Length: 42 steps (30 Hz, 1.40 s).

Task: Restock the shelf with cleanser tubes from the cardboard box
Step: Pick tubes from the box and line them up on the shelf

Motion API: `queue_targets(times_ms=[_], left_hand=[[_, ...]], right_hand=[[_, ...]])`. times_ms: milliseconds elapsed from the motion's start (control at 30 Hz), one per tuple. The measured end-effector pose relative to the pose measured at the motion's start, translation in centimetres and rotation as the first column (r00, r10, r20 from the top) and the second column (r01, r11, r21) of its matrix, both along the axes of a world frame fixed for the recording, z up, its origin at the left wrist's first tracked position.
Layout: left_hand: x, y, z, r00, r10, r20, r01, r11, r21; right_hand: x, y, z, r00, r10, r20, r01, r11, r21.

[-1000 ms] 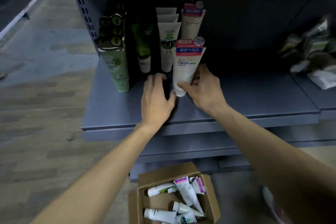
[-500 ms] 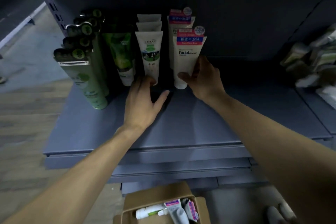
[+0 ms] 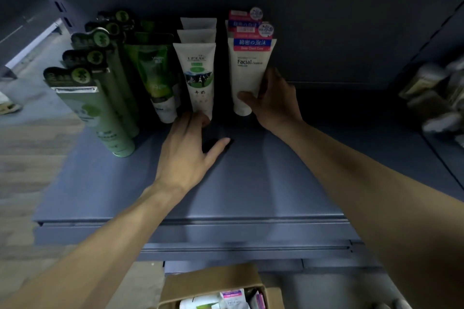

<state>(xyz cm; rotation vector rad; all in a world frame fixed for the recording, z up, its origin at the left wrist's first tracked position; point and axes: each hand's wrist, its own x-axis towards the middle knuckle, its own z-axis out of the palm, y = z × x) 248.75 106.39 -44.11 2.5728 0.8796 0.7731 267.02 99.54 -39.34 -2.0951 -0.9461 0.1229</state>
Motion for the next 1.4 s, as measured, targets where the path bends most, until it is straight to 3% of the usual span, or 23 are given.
queue_targets(times_ms=[1100,1400], left_hand=[[0.2,0.0,-0.4,1.0,0.009,-0.012,-0.008,0.993,0.121],[0.2,-0.2,-0.6,1.0,0.001,-0.006,0.001,0.976,0.216]], right_hand=[[-0.3,0.2,-1.1,1.0,-0.018,-0.021,0.019,0.999,0.051],[-0.2,-0.7,-0.3,0.999,-0.023,0.023,0.024,0.999,-0.044]])
